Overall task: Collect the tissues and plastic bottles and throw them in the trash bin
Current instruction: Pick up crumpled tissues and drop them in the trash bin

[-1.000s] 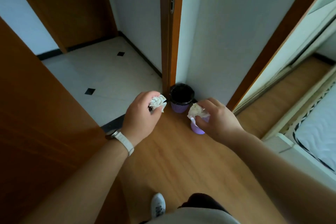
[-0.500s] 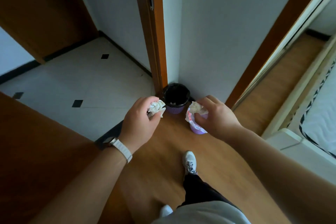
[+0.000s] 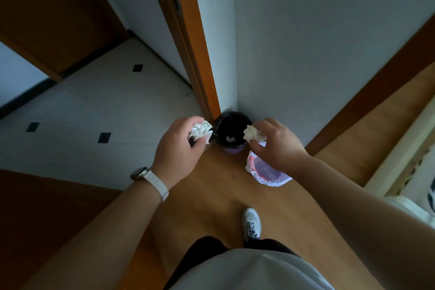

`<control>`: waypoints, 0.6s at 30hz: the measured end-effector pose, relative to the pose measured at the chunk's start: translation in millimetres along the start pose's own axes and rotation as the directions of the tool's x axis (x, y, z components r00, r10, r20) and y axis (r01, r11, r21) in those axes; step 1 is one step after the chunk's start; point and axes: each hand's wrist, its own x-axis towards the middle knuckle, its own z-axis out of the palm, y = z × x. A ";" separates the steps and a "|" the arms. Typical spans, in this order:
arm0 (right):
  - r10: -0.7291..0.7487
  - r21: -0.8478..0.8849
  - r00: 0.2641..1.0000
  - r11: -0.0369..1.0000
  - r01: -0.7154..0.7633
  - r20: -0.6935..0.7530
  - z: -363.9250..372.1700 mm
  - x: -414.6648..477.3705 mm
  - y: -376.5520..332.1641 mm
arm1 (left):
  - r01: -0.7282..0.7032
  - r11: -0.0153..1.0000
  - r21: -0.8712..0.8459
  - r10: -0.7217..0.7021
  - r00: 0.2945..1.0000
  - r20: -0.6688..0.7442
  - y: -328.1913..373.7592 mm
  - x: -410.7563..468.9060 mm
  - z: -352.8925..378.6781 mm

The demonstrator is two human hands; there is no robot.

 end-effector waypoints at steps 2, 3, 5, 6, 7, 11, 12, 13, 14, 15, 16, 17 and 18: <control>0.018 0.009 1.000 1.000 -0.018 0.001 -1.0 13.9 10.8 | 0.012 1.000 -0.006 -0.012 1.000 0.020 -4.3 15.7 6.6; 0.028 0.014 1.000 1.000 -0.028 0.003 -0.4 20.6 16.6 | 0.018 1.000 -0.008 -0.018 0.999 0.029 -7.2 23.3 10.1; 0.059 0.017 0.998 0.998 -0.059 0.011 2.8 34.5 28.7 | 0.026 1.000 -0.011 -0.025 0.998 0.051 -14.2 39.3 18.7; 0.079 0.014 0.997 0.997 -0.079 0.018 5.1 41.2 34.4 | 0.026 1.000 -0.014 -0.025 0.998 0.065 -17.9 47.4 23.3; 0.102 0.011 0.994 0.995 -0.103 0.031 8.1 48.0 39.6 | 0.026 1.000 -0.018 -0.024 0.996 0.081 -22.5 55.5 28.2; 0.168 -0.019 0.984 0.986 -0.168 0.064 27.2 79.7 54.5 | 0.034 0.998 -0.044 -0.027 0.988 0.150 -48.6 89.8 50.8; 0.183 -0.028 0.980 0.983 -0.181 0.075 33.8 89.1 58.1 | 0.038 0.998 -0.051 -0.029 0.986 0.166 -58.0 99.9 59.1; 0.199 -0.033 0.976 0.980 -0.197 0.086 40.8 99.2 61.8 | 0.044 0.997 -0.057 -0.032 0.982 0.185 -68.0 110.5 68.8; 0.216 -0.037 0.972 0.976 -0.214 0.090 48.4 109.9 65.7 | 0.047 0.997 -0.061 -0.034 0.977 0.208 -78.8 121.9 79.7; 0.237 -0.040 0.967 0.971 -0.234 0.095 57.0 120.8 70.2 | 0.055 0.996 -0.070 -0.037 0.972 0.232 -90.5 132.6 91.7; 0.259 -0.044 0.960 0.966 -0.255 0.103 66.1 131.7 73.7 | 0.069 0.994 -0.083 -0.045 0.966 0.256 -102.6 142.4 103.5; 0.284 -0.051 0.953 0.959 -0.280 0.109 75.4 143.4 77.6 | 0.085 0.991 -0.100 -0.054 0.958 0.283 -115.1 152.5 115.6; 0.310 -0.060 0.944 0.951 -0.305 0.110 85.2 155.7 82.2 | 0.098 0.989 -0.111 -0.059 0.949 0.309 -127.6 163.4 128.2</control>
